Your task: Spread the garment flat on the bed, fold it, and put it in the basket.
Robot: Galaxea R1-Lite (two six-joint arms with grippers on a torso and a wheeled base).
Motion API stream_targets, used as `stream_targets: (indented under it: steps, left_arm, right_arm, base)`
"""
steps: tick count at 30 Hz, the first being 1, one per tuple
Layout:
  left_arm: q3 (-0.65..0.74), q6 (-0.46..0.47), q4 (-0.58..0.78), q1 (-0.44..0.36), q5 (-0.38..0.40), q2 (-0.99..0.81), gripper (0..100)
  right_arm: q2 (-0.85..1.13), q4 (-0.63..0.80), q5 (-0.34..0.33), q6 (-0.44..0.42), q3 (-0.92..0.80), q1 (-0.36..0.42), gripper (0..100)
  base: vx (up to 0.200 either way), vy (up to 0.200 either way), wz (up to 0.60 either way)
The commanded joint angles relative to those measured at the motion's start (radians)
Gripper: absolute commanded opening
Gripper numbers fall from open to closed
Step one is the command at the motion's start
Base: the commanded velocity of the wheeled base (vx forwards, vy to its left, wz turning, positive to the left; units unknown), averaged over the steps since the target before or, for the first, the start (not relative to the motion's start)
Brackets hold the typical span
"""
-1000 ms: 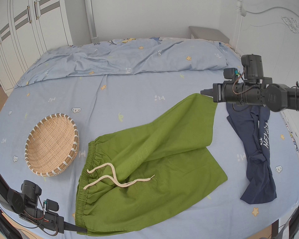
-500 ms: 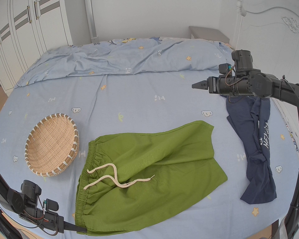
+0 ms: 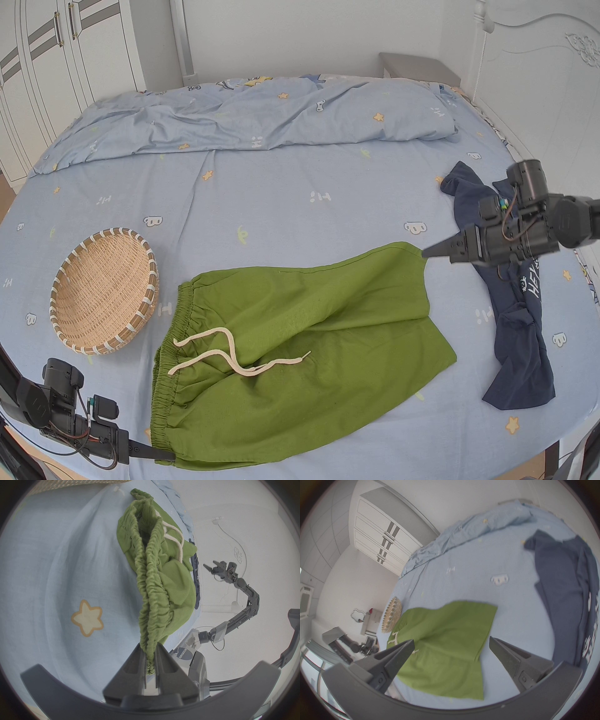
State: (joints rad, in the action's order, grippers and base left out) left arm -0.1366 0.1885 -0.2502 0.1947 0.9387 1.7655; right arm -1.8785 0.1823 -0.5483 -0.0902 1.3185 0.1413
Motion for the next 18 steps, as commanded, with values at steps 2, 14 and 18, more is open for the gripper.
stream_targets:
  steps: [2, 14, 18]
  left_arm:
    - [0.002, -0.004, -0.093, 0.006, 0.063, 0.074, 0]
    - [0.003, -0.003, -0.152, 0.011, 0.107, 0.117, 0]
    - [0.006, -0.003, -0.153, 0.012, 0.107, 0.117, 0]
  right_arm:
    - [0.237, -0.202, -0.282, -0.008, -0.645, -0.112, 100]
    - [0.018, -0.504, -0.266, -0.006, -0.812, -0.12, 100]
    - [-0.028, -0.649, -0.252, -0.011, -0.845, -0.121, 100]
  base:
    - [0.0, 0.0, 0.0]
    - [0.0, 0.0, 0.0]
    - [0.0, 0.0, 0.0]
